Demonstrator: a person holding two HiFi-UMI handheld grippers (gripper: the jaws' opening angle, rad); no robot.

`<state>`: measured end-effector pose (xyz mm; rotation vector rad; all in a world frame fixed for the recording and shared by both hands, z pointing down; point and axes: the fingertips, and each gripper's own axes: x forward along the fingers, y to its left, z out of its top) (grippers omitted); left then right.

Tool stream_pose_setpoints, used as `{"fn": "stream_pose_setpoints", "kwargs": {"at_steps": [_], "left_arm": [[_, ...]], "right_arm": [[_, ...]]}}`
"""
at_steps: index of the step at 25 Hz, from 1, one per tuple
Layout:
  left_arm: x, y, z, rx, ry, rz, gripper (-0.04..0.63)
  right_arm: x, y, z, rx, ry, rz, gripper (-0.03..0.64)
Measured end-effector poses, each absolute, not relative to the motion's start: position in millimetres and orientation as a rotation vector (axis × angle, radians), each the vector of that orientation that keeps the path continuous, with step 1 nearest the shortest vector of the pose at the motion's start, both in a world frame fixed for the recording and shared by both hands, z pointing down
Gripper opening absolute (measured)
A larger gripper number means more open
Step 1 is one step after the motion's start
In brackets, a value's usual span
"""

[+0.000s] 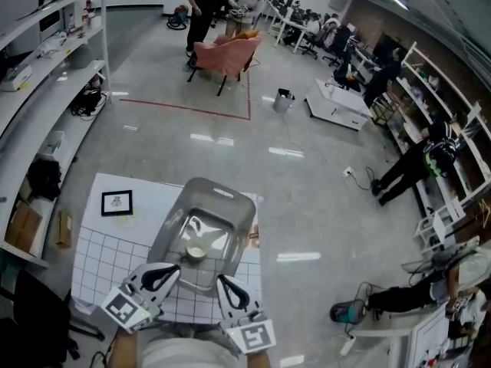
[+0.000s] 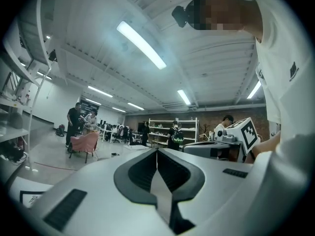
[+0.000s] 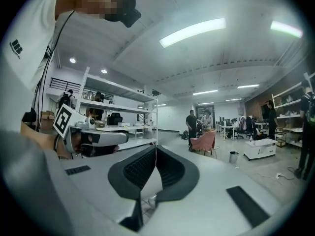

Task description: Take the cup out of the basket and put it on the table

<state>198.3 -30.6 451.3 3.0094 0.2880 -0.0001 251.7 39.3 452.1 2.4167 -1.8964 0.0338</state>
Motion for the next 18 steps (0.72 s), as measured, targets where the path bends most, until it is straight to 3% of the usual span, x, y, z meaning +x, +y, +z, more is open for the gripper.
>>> {"fn": "stream_pose_setpoints", "kwargs": {"at_steps": [18], "left_arm": [[249.1,-74.2,481.4,3.03,0.163,0.129,0.012]], "right_arm": [[315.9,-26.1,507.8,2.046,-1.925,0.224,0.011]]}}
